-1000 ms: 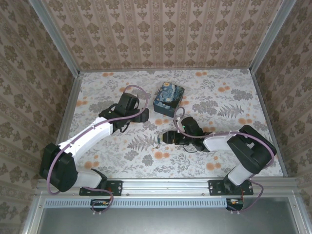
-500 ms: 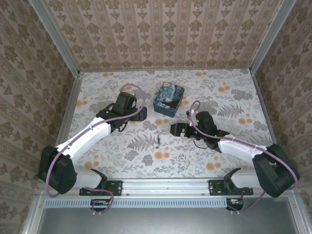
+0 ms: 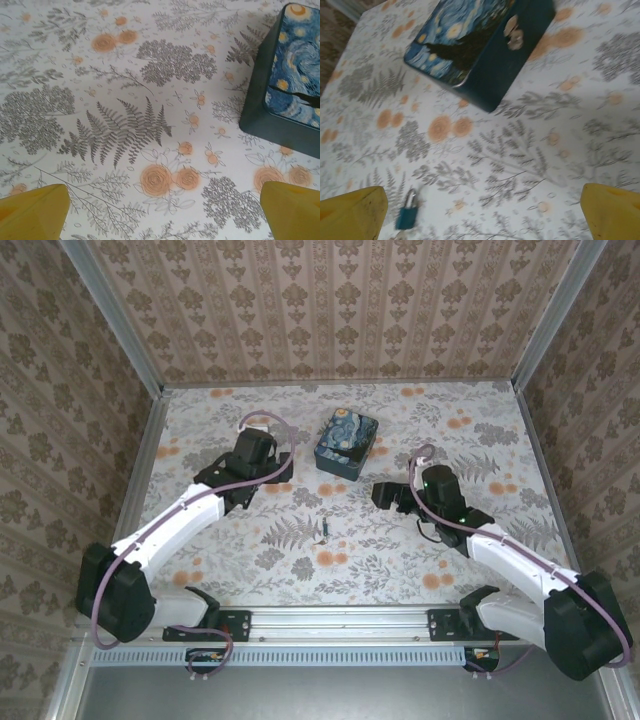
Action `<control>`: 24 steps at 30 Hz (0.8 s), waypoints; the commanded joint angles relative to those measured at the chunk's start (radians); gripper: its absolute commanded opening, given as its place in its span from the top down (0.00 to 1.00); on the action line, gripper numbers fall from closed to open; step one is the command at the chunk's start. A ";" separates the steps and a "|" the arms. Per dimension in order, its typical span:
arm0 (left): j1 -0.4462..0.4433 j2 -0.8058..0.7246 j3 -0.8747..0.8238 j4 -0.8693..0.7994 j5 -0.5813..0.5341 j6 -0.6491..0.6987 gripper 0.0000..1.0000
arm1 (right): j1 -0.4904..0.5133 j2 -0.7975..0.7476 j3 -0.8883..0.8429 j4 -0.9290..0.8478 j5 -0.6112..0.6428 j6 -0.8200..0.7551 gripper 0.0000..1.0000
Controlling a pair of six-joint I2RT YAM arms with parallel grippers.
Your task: Unlock a padlock with a key
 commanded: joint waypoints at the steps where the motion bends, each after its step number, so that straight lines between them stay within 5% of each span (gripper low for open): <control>1: 0.008 -0.032 -0.040 0.082 -0.060 0.067 0.00 | -0.008 -0.044 0.028 0.000 0.130 -0.100 0.01; 13: 0.053 -0.108 -0.249 0.420 -0.169 0.270 0.00 | -0.153 -0.044 0.041 0.131 0.334 -0.203 0.00; 24: 0.393 -0.139 -0.414 0.653 -0.060 0.279 0.00 | -0.379 0.121 0.058 0.255 0.364 -0.224 0.01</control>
